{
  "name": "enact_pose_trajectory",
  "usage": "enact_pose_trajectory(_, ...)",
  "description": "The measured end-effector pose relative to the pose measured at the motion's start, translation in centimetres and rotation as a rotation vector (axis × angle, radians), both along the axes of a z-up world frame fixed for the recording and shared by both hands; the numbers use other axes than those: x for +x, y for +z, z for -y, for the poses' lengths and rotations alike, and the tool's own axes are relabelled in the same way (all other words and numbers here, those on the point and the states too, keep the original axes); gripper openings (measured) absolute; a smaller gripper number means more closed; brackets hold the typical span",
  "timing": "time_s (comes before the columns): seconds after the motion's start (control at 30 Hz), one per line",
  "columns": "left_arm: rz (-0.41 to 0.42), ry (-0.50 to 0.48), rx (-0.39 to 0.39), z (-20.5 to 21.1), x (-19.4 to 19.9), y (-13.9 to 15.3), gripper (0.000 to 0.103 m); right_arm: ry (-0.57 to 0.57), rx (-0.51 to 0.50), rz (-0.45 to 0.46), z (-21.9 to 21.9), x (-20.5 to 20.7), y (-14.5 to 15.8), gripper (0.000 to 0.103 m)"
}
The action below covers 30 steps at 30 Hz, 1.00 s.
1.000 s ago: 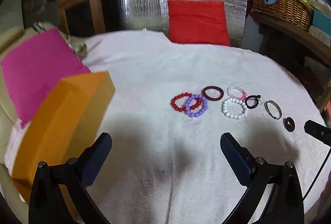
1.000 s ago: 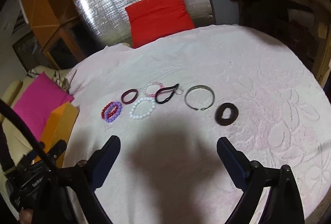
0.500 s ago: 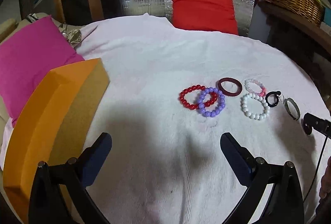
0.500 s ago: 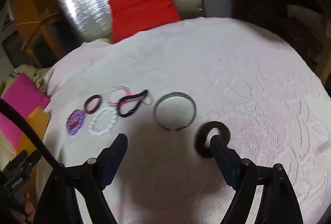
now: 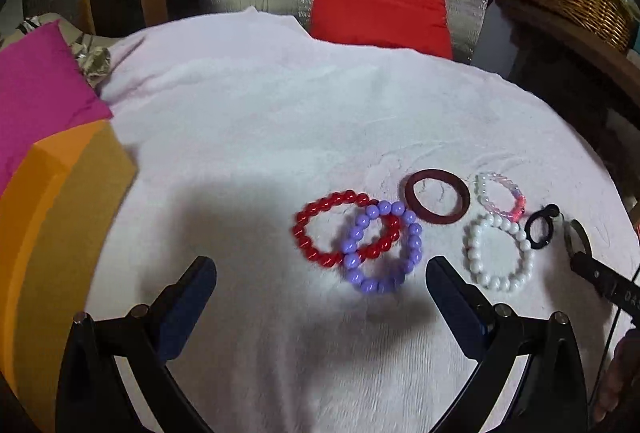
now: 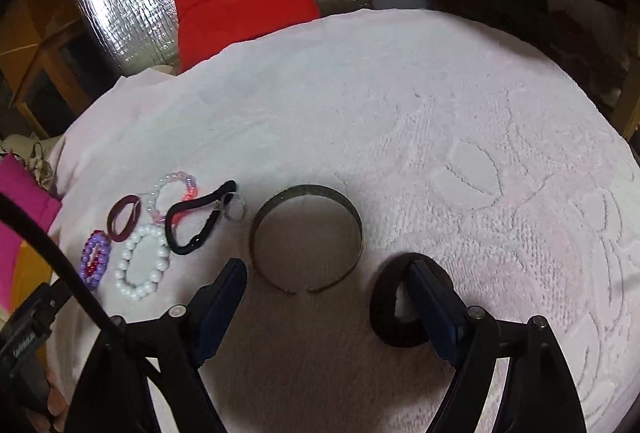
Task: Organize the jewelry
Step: 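Move left tool to purple bead bracelet while right tool approaches silver open bangle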
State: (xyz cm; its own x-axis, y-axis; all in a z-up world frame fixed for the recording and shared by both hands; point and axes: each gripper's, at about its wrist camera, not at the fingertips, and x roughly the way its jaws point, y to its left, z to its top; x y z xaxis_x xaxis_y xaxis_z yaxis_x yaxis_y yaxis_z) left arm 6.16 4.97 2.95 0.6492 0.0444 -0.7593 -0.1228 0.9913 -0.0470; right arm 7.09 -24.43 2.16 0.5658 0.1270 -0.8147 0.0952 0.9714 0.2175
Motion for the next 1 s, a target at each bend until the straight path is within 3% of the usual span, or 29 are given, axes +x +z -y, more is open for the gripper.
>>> enact_pose_trajectory(0.17,-0.036,-0.036,-0.019,1.1,1.4,-1.0,0.099,-0.01,-0.014,0.016,-0.4,1.1,-0.3,0.081)
enact_pose_trajectory(0.23,-0.053,-0.054,-0.03,1.5,1.6,-1.4,0.072,-0.015,-0.011,0.027,-0.8,1.6,-0.3,0.073)
enact_pose_trajectory(0.3,-0.041,-0.064,-0.038,1.7,1.5,-1.3,0.067,-0.013,-0.017,0.034,-0.9,1.7,-0.2,0.069)
enact_pose_trajectory(0.37,-0.034,-0.079,-0.035,1.8,1.2,-1.1,0.055,-0.011,-0.021,0.043,-0.9,1.6,-0.2,0.062)
enact_pose_trajectory(0.43,-0.028,-0.082,-0.044,1.7,0.9,-0.8,0.04,-0.013,-0.021,0.048,-0.6,1.3,-0.1,0.049)
enact_pose_trajectory(0.53,-0.031,-0.093,-0.067,1.4,0.2,-0.5,0.026,-0.022,0.006,0.041,0.7,0.4,0.0,0.038)
enact_pose_trajectory(0.6,-0.032,-0.095,-0.074,1.0,-0.4,-0.4,0.022,-0.028,0.016,0.037,1.1,0.3,0.0,0.029)
enact_pose_trajectory(0.73,-0.029,-0.13,-0.096,0.9,-2.0,0.3,0.019,-0.017,0.082,0.025,2.1,0.0,0.0,0.023)
enact_pose_trajectory(0.83,-0.025,-0.139,-0.102,0.5,-3.3,0.8,0.013,-0.001,0.112,0.026,2.6,-0.4,0.2,0.023)
enact_pose_trajectory(0.97,-0.014,-0.155,-0.102,0.5,-4.6,1.5,0.012,0.029,0.122,0.026,3.5,-1.0,0.6,0.024)
enact_pose_trajectory(1.0,-0.009,-0.162,-0.098,0.5,-4.8,1.7,0.012,0.021,0.117,0.03,3.8,-1.1,0.7,0.031)
